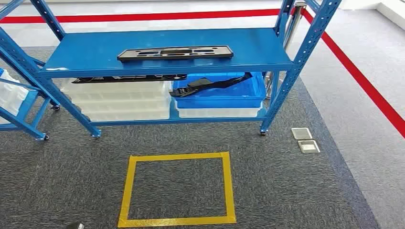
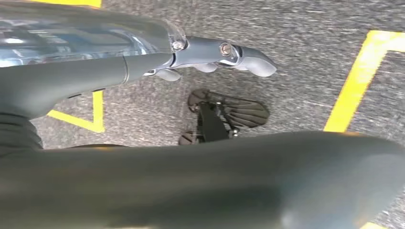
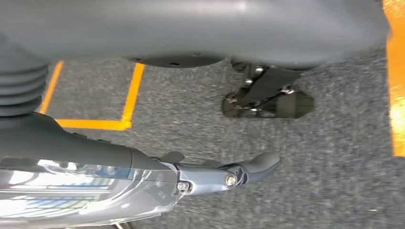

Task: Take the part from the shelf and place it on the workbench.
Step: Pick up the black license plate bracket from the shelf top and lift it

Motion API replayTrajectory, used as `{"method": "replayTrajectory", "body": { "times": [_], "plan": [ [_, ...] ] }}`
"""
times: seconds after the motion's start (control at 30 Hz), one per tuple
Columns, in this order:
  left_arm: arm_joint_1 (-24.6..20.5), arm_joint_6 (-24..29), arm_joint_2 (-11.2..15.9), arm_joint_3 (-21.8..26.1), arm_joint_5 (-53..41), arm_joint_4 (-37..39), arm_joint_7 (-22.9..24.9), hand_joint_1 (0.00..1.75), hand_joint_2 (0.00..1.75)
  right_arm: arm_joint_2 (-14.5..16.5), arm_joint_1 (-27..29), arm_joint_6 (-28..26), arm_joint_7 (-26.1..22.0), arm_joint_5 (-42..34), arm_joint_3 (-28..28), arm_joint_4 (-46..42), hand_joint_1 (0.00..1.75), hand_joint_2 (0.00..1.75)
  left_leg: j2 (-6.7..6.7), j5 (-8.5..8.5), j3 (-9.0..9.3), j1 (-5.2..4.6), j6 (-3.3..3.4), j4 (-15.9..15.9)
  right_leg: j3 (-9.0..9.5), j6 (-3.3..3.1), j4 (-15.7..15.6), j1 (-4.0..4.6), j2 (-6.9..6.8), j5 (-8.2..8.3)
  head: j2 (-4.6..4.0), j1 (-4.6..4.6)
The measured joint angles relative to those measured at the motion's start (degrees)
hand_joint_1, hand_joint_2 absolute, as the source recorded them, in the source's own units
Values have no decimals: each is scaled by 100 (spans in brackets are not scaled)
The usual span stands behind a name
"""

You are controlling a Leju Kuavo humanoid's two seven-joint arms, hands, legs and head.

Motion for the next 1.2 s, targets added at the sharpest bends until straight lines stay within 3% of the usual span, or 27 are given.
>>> {"method": "replayTrajectory", "body": {
  "times": [0.1, 0.3, 0.43, 0.67, 0.83, 1.2],
  "plan": [
    [-2, 19, -23, 28, 2, 11, 61, 0, 0, 13, -23, 66, -336, 117, 16, 1, 0, 0, 0, 0, -1, 0, 0, 0, 1, 0, 1, 0, 0, 0, 0, 0],
    [-9, -19, -161, 258, 86, 33, 247, 0, 0, 171, -477, 592, -2172, 498, 119, -144, 0, 0, 3, 1, 4, 0, 0, 0, 3, 0, 4, 0, 4, 2, 0, 0],
    [-2, -10, -258, 439, 131, 40, 363, 0, 0, 299, -708, 1153, -2851, 618, 219, -1005, 0, 0, 2, 4, 6, 0, -1, 1, 5, 0, 6, 0, 3, 4, 0, 0],
    [11, 78, -392, 765, 184, 42, 538, 0, 0, 433, -404, 2210, -2821, 494, 258, -3850, 0, 0, -3, 3, 5, 0, -2, 3, 3, 2, 6, 0, -2, 1, 0, 0],
    [9, 76, -468, 942, 184, 42, 590, 0, 0, 500, -37, 2562, -2721, 314, 322, -5571, 0, 0, -3, 2, 3, 0, -2, 3, 2, 2, 6, 0, -2, -1, 0, 0],
    [-5, 83, -576, 1122, 132, 44, 708, 0, 0, 514, 449, 2820, -2690, 197, 704, -7512, 0, 0, -3, 1, 4, 0, -2, 3, 2, 2, 6, 0, -2, -1, 0, 0]
  ]
}}
